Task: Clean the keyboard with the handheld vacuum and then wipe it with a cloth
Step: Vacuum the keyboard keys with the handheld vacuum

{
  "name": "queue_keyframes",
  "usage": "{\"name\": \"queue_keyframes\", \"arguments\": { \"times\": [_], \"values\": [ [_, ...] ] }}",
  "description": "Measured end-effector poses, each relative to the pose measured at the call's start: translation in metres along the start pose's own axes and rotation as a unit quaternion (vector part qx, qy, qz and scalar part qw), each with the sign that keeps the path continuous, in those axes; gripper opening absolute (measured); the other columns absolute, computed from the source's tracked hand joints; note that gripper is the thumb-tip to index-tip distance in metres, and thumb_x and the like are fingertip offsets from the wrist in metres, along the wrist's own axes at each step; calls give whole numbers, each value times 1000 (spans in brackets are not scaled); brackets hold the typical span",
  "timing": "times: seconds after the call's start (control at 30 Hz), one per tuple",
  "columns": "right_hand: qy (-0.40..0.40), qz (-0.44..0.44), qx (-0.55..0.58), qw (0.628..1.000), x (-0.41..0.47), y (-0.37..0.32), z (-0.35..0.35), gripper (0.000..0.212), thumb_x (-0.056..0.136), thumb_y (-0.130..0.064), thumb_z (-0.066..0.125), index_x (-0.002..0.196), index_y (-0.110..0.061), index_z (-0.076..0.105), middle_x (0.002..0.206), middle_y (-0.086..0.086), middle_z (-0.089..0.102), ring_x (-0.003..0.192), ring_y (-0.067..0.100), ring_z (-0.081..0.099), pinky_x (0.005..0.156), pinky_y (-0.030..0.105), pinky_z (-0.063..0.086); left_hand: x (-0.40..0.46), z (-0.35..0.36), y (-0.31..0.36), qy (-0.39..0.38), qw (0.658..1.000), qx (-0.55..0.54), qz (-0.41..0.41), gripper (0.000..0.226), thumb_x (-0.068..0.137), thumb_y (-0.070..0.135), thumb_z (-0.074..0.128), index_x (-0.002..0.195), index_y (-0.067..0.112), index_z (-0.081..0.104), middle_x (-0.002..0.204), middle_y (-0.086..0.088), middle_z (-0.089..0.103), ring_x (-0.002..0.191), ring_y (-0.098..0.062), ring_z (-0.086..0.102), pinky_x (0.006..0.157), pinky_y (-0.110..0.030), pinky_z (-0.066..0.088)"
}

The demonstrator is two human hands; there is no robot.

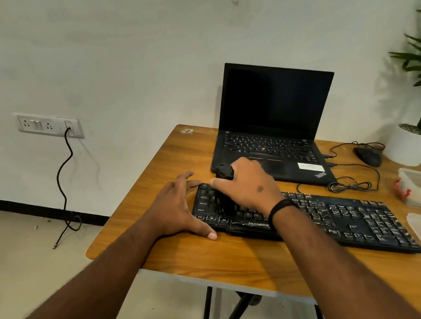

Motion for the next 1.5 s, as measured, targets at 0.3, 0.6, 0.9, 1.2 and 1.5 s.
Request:
{"name": "queue_keyframes", "arguments": {
  "times": [0.3,0.6,0.9,1.2,1.5],
  "values": [
    [43,-9,41,998,-1,3,1,40,85,-49,63,66,-15,56,63,-1,59,59,19,60,51,34,48,1,1,-4,-5,1000,-4,2,160,27,82,81,158,27,6,160,1,32,148,-20,24,120,-38,25],
    [108,32,6,994,1,2,-4,40,89,-51,60,65,-20,51,64,-5,57,59,17,56,47,24,32,2,2,-6,-10,1000,-10,8,165,23,85,81,157,29,4,161,4,34,149,-18,22,122,-41,23],
    [98,67,20,993,6,21,-17,43,85,-53,64,63,-18,50,62,-4,56,62,20,57,51,27,35,3,2,-8,-11,1000,-16,4,164,21,87,81,156,33,5,160,4,34,148,-19,23,122,-45,25],
    [78,57,153,983,14,9,9,37,83,-45,67,59,-19,56,58,-5,57,59,16,57,52,30,42,2,1,-4,-7,1000,-15,16,166,21,85,81,158,26,8,158,8,39,147,-17,25,120,-39,24],
    [154,103,167,968,11,13,6,43,86,-50,64,57,-21,50,58,-5,55,58,18,56,49,26,34,1,-1,0,0,1000,-20,17,161,26,75,87,158,24,9,157,9,40,146,-16,26,117,-33,23]
  ]
}}
Point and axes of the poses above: each hand's wrist, its own x-axis towards the middle knuckle, its own z-axis out of the palm, y = z × x, the point moved 8 cm from there along x, towards the middle knuckle
